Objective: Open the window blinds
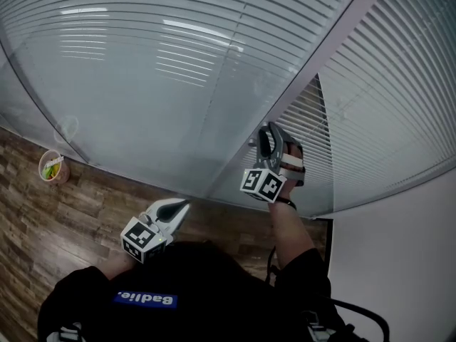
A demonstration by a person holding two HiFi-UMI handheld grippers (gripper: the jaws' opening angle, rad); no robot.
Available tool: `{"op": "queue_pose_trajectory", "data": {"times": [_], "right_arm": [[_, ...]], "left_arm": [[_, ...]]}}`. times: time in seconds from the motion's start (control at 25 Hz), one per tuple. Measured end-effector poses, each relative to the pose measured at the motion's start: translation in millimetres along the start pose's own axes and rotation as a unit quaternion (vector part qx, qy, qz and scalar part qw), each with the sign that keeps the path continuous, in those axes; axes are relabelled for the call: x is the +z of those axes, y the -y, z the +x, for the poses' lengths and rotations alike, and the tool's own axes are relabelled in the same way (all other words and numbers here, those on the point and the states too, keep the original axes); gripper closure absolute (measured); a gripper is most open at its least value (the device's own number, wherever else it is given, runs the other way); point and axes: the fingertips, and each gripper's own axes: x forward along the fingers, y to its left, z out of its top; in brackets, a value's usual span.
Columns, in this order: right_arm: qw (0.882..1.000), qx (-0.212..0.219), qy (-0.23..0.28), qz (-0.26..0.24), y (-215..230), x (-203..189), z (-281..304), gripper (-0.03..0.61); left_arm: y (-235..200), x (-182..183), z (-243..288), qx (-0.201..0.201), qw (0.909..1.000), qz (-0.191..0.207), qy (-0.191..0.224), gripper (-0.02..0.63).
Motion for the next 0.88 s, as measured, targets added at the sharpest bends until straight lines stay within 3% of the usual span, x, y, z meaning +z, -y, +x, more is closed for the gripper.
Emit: {"op": "queue_pose_trajectory", "data": {"times": [0.16,0.28,0.56,0.76,0.88], "right_arm": [[0.990,-0.013,0.005,-0.143,-1.7,0.7,-1.6,0.423],[0.985,-0.008,0.010,-0.171,-4.5,-1.6,0.9,0.442],[0.999,-0.003,0.000,-0.050,-0.6,2.2,-0.5,0.451],[0.999,0.000,-0.006,0.047,1.0,0.7,1.0,0.451],[0.999,-0.005,-0.005,0.054,4.1,3.2,-1.6,0.448]], "left_arm": [[-0.8,1.4,-2.2,0.001,1.0000,-0.004,0.003,0.614],[-0.5,0.9,-1.1,0.000,1.0000,-0.005,0.003,0.614],[-0.3,0.7,-2.7,-0.004,1.0000,-0.005,0.002,0.614],[0.3,-0.2,1.0,-0.006,1.0000,-0.004,-0.002,0.614],[1.4,1.3,0.2,-0.007,1.0000,-0.003,-0.002,0.614]]}}
